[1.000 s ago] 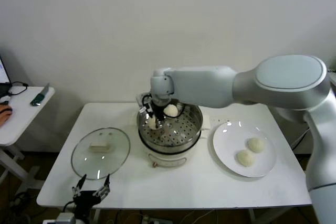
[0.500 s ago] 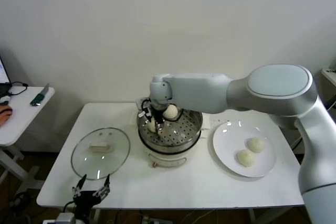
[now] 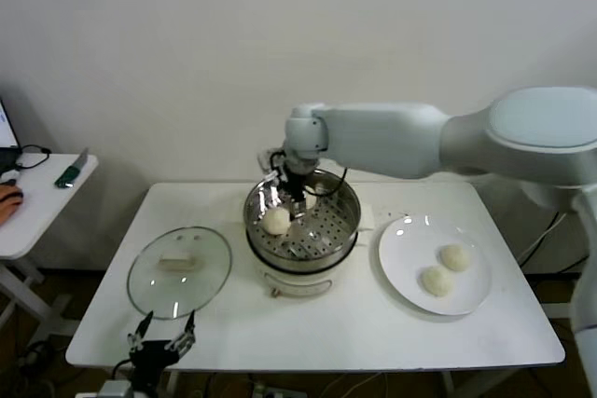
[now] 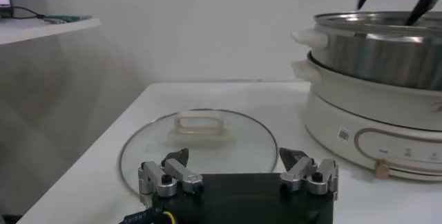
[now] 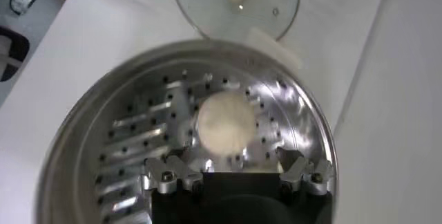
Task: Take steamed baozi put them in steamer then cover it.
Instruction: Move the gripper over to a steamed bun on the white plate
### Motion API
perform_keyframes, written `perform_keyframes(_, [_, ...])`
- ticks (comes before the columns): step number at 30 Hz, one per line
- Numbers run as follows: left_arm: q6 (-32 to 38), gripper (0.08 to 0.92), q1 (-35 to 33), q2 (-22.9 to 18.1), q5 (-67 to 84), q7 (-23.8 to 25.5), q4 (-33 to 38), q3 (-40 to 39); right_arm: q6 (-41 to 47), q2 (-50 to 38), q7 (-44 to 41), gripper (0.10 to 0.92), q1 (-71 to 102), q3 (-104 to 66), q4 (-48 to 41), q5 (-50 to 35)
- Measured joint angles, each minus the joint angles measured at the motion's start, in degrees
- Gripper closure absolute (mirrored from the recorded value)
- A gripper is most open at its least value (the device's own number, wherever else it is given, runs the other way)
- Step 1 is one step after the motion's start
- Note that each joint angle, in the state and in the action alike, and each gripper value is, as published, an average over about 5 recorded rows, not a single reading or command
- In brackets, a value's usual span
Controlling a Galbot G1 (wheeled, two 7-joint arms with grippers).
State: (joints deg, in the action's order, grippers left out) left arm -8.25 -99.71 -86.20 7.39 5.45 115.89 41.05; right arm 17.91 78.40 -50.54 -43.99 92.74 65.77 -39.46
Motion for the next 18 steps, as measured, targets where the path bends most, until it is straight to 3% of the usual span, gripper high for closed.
perform_keyframes(9, [-0.1,0.177,0.6,-0.2,-0.2,0.0,0.3,-0.3,-1.4,-15.0,-2.9,0.203,-7.8,5.7,8.1,-0.6])
perform_keyframes(18, [0.0,0.177,0.7,-0.5,-0.2,0.0,0.0,-0.5,-1.1,-31.0,-2.8,0.203,-7.7,8.9,15.6,4.6])
